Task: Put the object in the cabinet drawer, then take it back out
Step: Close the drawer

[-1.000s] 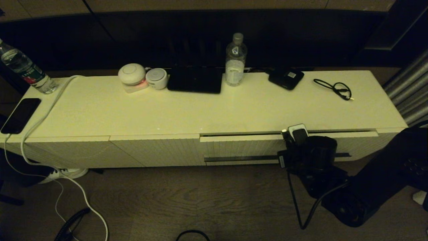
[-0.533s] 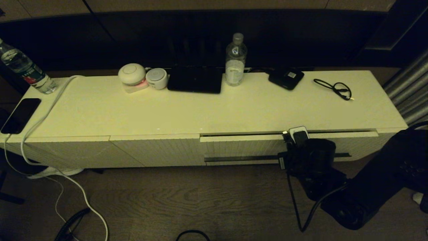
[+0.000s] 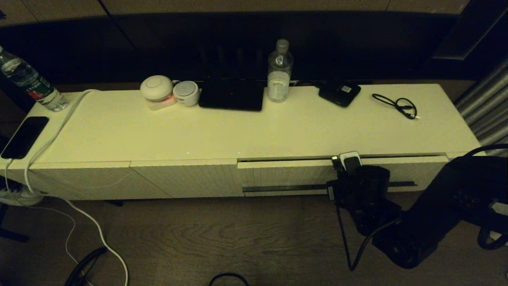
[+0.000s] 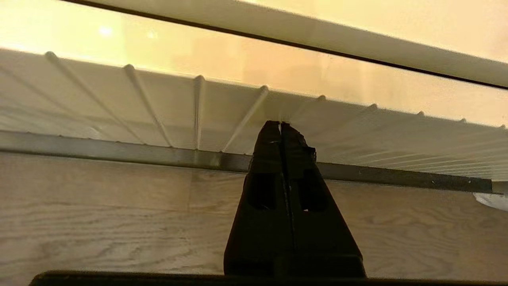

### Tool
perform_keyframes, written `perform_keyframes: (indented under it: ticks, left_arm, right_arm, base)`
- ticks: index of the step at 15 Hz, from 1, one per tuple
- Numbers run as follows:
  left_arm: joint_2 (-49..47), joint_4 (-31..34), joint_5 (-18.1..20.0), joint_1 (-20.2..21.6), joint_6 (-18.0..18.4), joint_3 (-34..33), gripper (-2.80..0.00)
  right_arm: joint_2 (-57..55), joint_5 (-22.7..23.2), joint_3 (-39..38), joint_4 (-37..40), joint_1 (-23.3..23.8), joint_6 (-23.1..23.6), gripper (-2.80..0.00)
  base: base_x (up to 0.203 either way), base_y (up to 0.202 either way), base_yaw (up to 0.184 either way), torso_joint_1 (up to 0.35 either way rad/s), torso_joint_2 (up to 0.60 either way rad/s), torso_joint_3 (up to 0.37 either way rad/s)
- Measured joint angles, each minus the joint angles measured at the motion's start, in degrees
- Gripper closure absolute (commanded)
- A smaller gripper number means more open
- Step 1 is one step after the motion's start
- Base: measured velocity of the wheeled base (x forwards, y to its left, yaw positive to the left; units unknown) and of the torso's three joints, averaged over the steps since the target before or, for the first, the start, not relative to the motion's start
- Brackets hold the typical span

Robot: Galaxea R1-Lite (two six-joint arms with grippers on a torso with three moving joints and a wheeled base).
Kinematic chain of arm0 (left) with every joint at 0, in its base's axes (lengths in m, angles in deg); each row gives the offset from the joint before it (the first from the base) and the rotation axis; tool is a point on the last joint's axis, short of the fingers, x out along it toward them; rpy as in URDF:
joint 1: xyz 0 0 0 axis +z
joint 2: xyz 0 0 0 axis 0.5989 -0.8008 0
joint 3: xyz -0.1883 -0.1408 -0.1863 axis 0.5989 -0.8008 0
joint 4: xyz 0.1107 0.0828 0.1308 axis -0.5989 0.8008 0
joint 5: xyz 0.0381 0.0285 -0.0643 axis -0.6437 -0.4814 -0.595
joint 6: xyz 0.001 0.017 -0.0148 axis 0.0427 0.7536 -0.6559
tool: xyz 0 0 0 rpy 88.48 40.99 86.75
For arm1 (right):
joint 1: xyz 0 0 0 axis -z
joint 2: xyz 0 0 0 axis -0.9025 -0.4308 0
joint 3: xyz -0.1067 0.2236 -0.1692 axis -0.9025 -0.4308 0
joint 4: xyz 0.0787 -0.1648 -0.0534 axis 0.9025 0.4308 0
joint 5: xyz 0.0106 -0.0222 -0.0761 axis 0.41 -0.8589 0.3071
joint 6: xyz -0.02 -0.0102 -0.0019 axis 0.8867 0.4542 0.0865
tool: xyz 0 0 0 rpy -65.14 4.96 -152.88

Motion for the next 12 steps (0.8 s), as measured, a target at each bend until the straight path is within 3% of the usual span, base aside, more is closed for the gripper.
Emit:
perform_keyframes:
  ticks: [12]
  left_arm:
    - [0.0, 0.0, 0.0, 0.0, 0.0, 0.0, 0.0]
  right_arm:
    - [-4.5, -0.1, 5.1, -0.1, 0.0, 0.1, 0.0]
  base:
    - [0.0, 0.0, 0.0, 0.0, 0.0, 0.0]
